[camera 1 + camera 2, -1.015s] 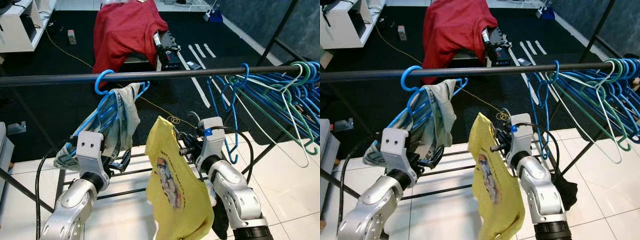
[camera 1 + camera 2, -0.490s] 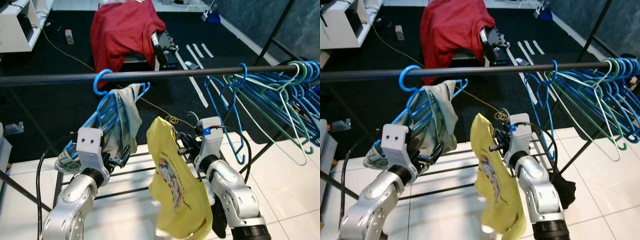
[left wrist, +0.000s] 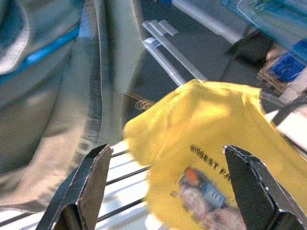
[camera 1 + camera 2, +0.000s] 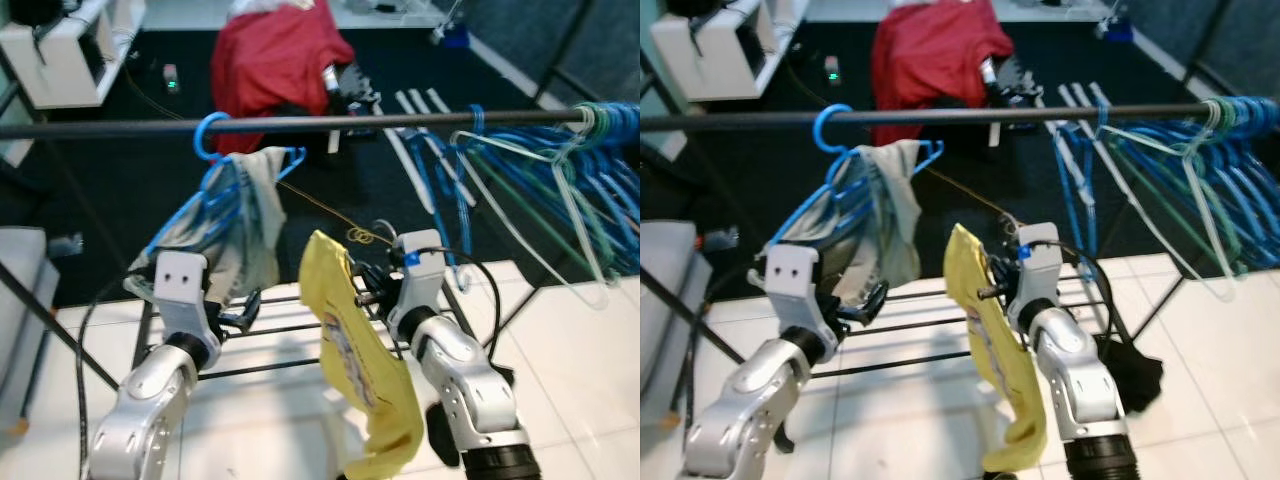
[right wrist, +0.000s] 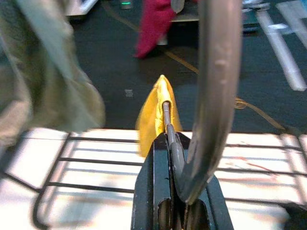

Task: Hang hanger

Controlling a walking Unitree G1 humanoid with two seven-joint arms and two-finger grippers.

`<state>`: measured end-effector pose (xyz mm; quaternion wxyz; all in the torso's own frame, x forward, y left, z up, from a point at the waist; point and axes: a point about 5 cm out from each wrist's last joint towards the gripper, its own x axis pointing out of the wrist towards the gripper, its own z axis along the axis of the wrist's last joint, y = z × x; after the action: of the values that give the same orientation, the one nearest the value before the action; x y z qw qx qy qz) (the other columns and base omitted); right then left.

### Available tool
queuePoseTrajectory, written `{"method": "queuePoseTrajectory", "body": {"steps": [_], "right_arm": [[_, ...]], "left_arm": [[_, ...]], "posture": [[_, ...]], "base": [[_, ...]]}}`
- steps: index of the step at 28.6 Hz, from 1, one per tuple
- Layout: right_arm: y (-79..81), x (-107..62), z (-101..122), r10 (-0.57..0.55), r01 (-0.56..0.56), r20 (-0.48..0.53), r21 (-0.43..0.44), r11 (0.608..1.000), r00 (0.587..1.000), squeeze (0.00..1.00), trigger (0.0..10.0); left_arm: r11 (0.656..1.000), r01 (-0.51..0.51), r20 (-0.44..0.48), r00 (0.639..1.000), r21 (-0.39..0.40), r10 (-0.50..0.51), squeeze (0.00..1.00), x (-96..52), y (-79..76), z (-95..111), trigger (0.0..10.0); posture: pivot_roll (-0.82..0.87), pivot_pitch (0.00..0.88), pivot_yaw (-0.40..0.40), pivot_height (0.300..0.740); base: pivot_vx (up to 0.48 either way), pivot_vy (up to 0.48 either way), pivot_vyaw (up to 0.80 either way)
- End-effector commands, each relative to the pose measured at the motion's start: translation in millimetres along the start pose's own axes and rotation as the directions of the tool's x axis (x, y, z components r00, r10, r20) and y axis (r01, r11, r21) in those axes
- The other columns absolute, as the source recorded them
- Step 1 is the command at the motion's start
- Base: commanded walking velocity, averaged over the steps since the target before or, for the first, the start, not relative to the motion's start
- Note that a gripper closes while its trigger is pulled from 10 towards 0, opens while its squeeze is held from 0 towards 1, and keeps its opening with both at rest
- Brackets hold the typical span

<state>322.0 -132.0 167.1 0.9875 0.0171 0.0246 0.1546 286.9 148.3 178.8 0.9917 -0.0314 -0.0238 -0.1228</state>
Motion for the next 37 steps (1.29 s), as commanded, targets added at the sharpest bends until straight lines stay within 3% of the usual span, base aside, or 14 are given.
{"method": "queuePoseTrajectory", "body": {"steps": [1, 15, 21, 37], "right_arm": [[5.8, 0.4, -2, 0.019, -0.019, 0.004, 0.022, 1.0, 1.0, 0.0, 10.0], [4.9, 0.0, -2, 0.013, -0.014, 0.006, 0.034, 0.999, 1.0, 0.0, 10.0], [6.6, -0.5, -7, 0.014, -0.014, -0.001, 0.056, 0.998, 1.0, 0.0, 10.0], [0.5, -3.8, -8, -0.013, 0.013, 0.002, 0.062, 0.998, 1.0, 0.0, 10.0]], "left_arm": [[1.0, -0.017, -0.039, 0.999, -0.008, 0.016, 0.0, -6.2, 5.1, -11, 10.0], [1.0, -0.006, -0.041, 0.999, 0.001, 0.006, 0.0, -5.5, 6.3, -10, 10.0], [0.998, 0.043, -0.099, 0.994, 0.055, -0.037, 0.0, -4.9, 3.6, -14, 10.0], [0.99, 0.113, -0.137, 0.985, 0.079, -0.102, 0.0, 3.9, -2.8, -14, 10.0]], "posture": [[-0.05, 0.188, -0.063, 0.74], [-0.04, 0.187, -0.055, 0.74], [-0.02, 0.194, -0.035, 0.74], [-0.01, 0.203, 0.021, 0.74]], "base": [[-0.296, 0.0, 0.0], [-0.29, 0.0, 0.0], [0.0, 0.0, 0.0], [0.0, 0.0, 0.0]]}}
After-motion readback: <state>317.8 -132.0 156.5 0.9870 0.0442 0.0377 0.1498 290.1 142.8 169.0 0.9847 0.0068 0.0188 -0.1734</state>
